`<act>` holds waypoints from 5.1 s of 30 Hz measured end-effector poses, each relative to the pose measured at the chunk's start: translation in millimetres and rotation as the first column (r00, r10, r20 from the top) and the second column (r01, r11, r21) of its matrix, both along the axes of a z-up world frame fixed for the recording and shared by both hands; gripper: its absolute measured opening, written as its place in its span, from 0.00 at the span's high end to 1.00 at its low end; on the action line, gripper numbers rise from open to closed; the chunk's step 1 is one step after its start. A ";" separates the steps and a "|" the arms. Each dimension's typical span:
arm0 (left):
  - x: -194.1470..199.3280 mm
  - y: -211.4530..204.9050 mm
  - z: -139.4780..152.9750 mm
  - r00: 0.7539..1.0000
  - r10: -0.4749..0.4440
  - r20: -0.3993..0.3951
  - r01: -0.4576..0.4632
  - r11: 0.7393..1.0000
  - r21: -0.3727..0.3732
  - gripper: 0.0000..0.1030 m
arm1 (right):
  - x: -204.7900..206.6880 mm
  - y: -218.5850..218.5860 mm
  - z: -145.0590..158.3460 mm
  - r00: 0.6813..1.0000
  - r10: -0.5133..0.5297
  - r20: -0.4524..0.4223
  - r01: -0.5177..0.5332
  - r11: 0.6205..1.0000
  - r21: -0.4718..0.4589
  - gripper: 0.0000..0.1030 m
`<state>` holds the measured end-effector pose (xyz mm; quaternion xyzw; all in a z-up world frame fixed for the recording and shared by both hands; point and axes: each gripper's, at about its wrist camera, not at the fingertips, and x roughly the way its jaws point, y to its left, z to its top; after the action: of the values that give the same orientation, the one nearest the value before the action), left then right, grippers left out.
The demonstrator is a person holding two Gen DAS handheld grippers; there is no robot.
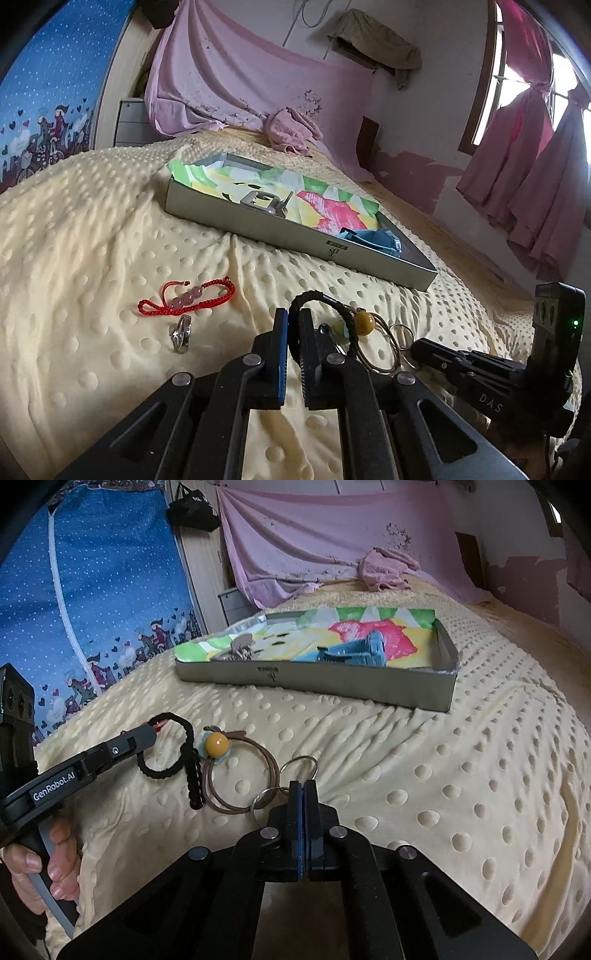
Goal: Organize jewelry
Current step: 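Carry the black hair tie with the left tool toward the tray while the right tool carries the ring, then open both tools over the tray and move them back over the remaining jewelry, then grasp the red string bracelet with the left tool while the right tool grasps the yellow-bead hair tie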
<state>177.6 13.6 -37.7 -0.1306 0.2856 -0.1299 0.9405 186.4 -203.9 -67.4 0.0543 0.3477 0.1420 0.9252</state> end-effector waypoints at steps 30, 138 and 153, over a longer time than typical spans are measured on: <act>4.3 -2.0 -7.0 1.000 -0.006 -0.027 0.006 1.000 -0.004 0.94 | 48.0 18.1 -17.8 0.995 0.044 -0.090 -0.039 0.998 0.056 0.88; -15.8 59.2 22.2 0.997 0.081 0.006 -0.080 0.980 0.182 0.25 | -19.0 47.2 31.0 0.980 0.085 0.179 -0.077 0.996 -0.050 0.33; 18.7 70.7 -5.4 0.993 0.055 -0.104 -0.053 0.998 0.023 0.75 | 22.8 65.2 10.1 0.989 0.125 0.084 -0.124 0.992 -0.014 0.70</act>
<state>196.3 84.3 -43.0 -0.1357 0.3322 -0.0945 0.9286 209.2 -138.7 -57.3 0.0225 0.3116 0.2001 0.9286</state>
